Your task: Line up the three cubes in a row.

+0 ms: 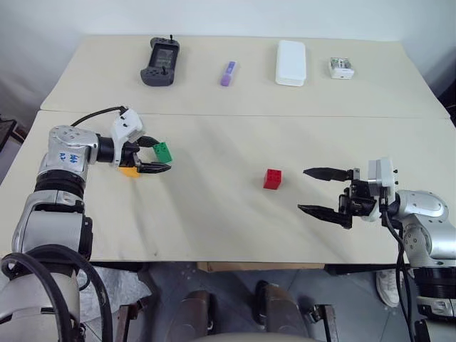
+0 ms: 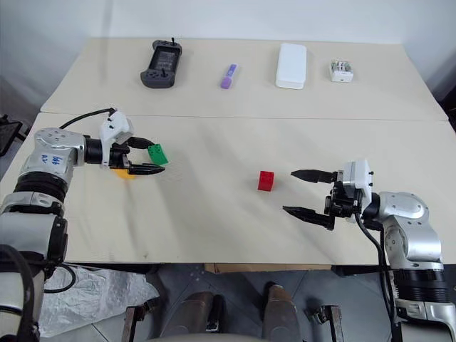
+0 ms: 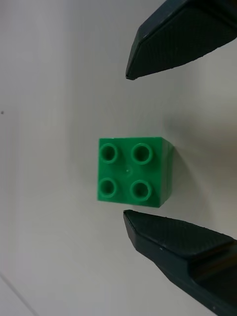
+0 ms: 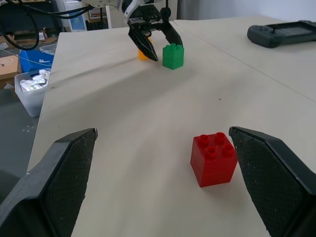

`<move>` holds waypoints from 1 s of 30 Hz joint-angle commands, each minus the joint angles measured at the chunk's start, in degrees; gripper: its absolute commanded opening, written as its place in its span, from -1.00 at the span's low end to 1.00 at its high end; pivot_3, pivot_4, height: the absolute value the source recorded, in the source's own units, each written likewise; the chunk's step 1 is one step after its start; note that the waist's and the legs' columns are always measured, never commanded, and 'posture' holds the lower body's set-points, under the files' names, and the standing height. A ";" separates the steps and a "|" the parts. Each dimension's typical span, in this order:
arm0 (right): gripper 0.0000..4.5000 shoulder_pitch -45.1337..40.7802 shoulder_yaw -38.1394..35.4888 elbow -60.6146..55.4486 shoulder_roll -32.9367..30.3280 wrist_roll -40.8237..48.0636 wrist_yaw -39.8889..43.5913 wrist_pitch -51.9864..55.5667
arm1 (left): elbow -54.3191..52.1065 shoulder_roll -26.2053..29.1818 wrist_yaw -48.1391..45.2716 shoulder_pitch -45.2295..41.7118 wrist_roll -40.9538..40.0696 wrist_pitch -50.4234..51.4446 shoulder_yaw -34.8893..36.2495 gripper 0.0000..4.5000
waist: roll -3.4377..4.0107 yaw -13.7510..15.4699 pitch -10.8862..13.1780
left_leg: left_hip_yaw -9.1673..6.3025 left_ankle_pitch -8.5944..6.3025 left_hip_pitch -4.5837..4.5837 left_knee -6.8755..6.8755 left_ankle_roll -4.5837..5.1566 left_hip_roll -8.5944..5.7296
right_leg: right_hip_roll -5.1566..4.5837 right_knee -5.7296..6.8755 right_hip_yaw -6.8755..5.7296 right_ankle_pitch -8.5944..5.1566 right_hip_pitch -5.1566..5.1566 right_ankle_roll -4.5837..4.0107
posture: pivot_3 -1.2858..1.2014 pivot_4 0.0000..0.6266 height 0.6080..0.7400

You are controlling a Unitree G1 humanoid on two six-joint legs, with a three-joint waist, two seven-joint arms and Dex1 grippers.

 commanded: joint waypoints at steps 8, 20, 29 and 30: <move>1.00 1.23 -2.59 -1.25 -2.17 1.19 0.73 -0.85 | 0.52 -2.75 -9.05 -3.98 -0.06 -5.24 1.38 -0.34 | -0.03 0.70 0.01 | 0.00 0.01 -0.02 0.04 0.01 -0.01 | -0.02 0.01 0.00 0.01 0.00 0.01 | 0.03 -0.52 1.00; 1.00 3.10 -5.52 -1.96 -2.17 4.35 1.08 0.09 | -9.97 -15.68 -13.89 -5.50 2.84 -1.08 -4.73 -0.34 | -0.15 0.67 0.09 | 0.04 0.04 -0.07 0.10 0.11 -0.04 | -0.07 -0.02 0.01 0.06 0.02 0.10 | 0.03 -0.52 1.00; 1.00 5.85 -5.54 -4.77 -1.76 4.73 0.15 0.39 | -5.76 -20.05 -8.11 -6.82 6.78 -2.69 -7.65 -0.34 | -0.18 0.83 0.10 | 0.11 0.04 -0.04 0.12 0.11 0.02 | -0.07 -0.01 0.02 0.06 0.00 0.11 | 0.03 -0.52 1.00; 1.00 6.26 -5.59 -4.65 -1.81 4.51 0.25 0.07 | -5.46 -20.26 -8.04 -7.00 6.83 -2.81 -7.63 -0.34 | -0.18 0.93 0.10 | 0.08 0.04 -0.05 0.13 0.12 0.02 | -0.07 0.00 0.02 0.06 0.01 0.12 | 0.03 -0.52 1.00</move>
